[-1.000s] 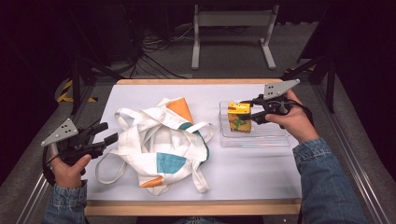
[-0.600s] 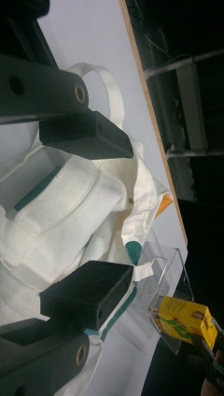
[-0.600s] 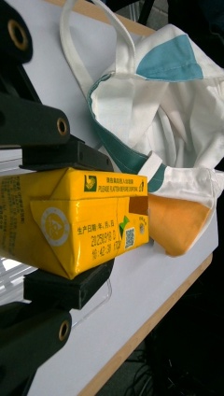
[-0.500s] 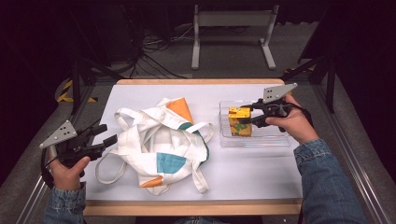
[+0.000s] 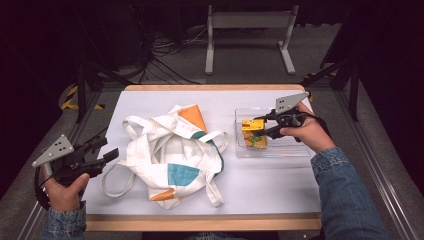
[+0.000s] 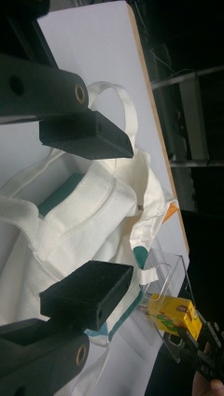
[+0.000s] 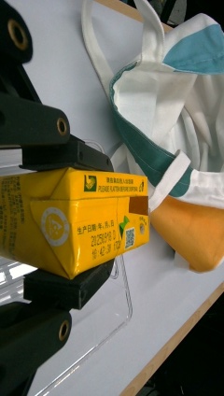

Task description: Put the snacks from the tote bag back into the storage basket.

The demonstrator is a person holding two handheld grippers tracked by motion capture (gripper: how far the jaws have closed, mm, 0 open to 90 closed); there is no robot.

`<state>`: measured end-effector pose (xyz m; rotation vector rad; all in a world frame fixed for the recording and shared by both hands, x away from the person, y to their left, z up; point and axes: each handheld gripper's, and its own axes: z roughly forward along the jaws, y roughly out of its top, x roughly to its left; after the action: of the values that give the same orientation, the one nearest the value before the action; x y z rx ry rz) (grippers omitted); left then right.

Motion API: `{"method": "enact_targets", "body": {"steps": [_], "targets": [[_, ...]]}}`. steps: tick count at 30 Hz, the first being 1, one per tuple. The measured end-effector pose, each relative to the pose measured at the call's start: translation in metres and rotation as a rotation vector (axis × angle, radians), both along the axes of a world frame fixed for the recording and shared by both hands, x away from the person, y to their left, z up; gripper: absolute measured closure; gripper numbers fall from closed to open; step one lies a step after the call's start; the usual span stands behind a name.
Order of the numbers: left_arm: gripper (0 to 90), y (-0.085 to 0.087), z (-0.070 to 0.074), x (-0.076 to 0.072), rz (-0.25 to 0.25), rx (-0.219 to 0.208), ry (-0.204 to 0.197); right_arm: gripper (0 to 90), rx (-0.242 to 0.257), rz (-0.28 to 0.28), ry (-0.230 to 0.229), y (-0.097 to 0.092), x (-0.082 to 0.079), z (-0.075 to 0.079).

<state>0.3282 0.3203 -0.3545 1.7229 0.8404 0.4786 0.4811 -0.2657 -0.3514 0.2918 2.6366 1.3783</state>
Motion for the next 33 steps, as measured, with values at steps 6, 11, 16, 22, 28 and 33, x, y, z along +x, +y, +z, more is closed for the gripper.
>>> {"method": "enact_targets", "body": {"steps": [6,11,16,22,28,33], "targets": [[38.4,-0.001,0.000,0.001,-0.004,0.003,0.001,50.9,-0.008,0.016,0.007,0.002,0.000,-0.004],[38.4,-0.001,0.000,0.002,-0.006,0.002,0.001,50.9,-0.013,0.031,0.017,0.003,-0.001,-0.006],[38.4,-0.002,0.000,0.003,-0.007,0.004,0.003,50.8,-0.024,0.039,0.028,0.004,-0.002,-0.009],[38.4,-0.002,0.000,0.003,-0.010,0.003,0.004,50.7,-0.026,0.042,0.032,0.004,-0.002,-0.011],[38.4,-0.004,0.000,0.005,-0.014,0.006,0.006,50.6,-0.035,0.037,0.043,0.001,-0.002,-0.011],[38.4,-0.004,0.000,0.005,-0.015,0.004,0.005,50.5,-0.064,0.031,0.050,-0.003,-0.005,-0.010]]}}
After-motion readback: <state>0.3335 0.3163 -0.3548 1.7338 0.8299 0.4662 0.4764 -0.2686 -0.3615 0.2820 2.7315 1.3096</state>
